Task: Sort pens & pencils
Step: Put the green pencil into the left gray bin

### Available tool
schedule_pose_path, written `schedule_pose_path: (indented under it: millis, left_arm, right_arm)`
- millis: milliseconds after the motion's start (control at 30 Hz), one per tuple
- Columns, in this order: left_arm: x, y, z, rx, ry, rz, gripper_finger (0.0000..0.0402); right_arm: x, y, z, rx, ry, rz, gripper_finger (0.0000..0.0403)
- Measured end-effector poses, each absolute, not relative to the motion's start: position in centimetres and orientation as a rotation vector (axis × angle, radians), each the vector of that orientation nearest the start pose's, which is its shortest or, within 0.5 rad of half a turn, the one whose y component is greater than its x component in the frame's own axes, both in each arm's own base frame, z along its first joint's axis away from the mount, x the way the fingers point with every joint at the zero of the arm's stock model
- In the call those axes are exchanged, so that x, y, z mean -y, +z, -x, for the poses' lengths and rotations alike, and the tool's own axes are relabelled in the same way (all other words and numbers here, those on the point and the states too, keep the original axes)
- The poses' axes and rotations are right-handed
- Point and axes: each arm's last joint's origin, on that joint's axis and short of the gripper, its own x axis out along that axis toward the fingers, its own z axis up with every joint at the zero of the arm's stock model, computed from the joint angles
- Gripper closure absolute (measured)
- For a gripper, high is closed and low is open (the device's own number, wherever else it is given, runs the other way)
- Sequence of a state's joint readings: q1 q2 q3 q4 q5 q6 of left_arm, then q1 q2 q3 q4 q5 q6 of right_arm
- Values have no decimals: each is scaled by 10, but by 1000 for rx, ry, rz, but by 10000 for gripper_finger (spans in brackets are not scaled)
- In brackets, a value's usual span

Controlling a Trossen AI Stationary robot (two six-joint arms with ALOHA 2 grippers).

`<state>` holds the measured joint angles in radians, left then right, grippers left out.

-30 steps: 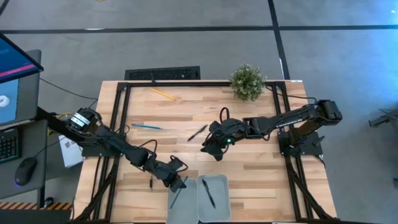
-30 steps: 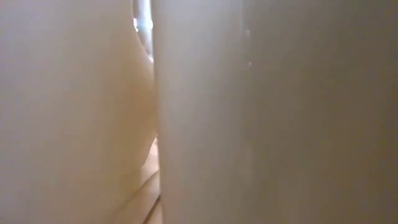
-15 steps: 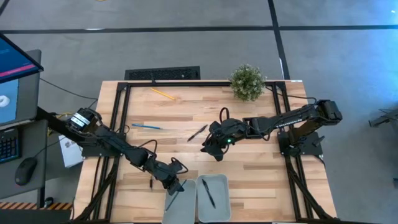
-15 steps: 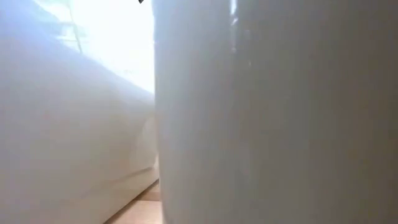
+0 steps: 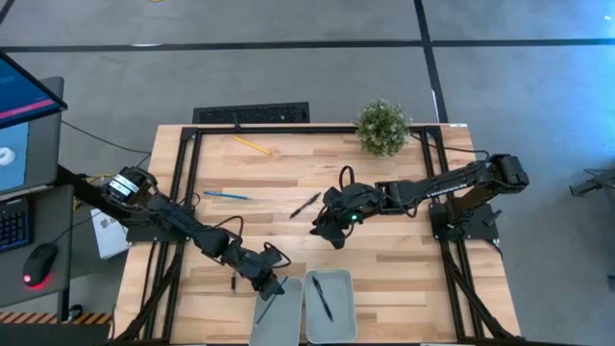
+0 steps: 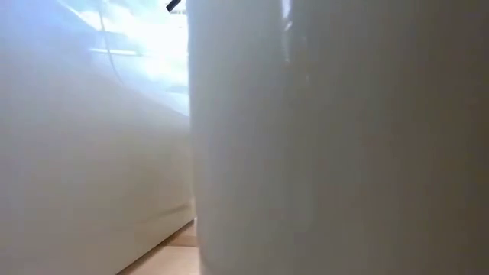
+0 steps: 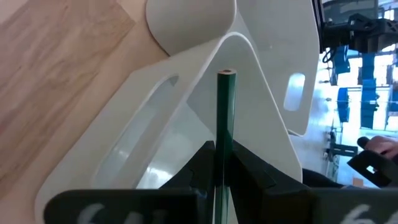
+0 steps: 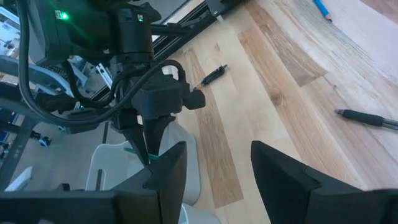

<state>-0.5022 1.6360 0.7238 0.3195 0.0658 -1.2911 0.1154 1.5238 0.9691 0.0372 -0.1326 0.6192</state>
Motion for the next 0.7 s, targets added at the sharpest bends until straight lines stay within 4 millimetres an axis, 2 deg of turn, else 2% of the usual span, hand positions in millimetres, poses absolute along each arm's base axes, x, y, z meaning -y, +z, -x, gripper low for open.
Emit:
schedule_pose_path:
  millis: [500, 700]
  left_arm:
    - [153, 156, -275, -842, -93, 1087, 379]
    - [153, 156, -276, -825, -81, 1083, 357]
  right_arm:
    - [-42, 241, -329, -577, 74, -607, 202]
    - [-42, 241, -329, -577, 74, -606, 202]
